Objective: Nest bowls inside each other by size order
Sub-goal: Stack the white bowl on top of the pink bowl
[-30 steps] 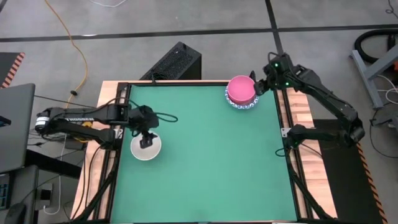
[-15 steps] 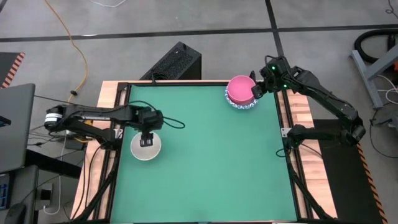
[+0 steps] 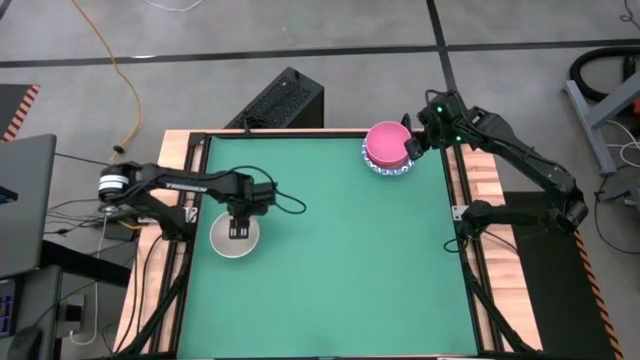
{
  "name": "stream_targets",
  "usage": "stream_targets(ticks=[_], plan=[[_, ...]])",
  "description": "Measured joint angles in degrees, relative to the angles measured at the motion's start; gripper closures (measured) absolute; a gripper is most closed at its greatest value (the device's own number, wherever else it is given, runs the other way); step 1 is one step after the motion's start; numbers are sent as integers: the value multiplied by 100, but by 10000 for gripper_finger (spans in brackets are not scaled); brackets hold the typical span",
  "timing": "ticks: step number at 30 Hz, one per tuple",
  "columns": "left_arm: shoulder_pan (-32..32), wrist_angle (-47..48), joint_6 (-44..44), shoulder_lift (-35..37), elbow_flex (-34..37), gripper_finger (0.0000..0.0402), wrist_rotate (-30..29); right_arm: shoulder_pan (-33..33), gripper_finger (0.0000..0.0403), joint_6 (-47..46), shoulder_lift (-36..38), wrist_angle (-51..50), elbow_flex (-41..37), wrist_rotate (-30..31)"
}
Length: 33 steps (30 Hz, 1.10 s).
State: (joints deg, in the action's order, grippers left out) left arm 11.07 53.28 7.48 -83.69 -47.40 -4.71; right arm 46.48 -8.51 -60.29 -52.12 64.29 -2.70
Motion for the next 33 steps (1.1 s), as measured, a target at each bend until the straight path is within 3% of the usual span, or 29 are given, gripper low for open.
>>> stream_targets(ticks=[9, 18, 26, 33], plan=[[109, 9, 61, -383, -13, 384, 221, -264, 239, -121, 0, -29, 0, 16], [98, -283, -1772, -403, -582, 395, 148, -310, 239, -914, -2, -92, 0, 739], [166, -1304, -1999, -414, -1263, 401, -43, -668, 239, -1248, -199, 13, -66, 744], [501, -1911, -2159, -414, -1305, 401, -98, -1181, 239, -1562, -464, 768, -584, 738]])
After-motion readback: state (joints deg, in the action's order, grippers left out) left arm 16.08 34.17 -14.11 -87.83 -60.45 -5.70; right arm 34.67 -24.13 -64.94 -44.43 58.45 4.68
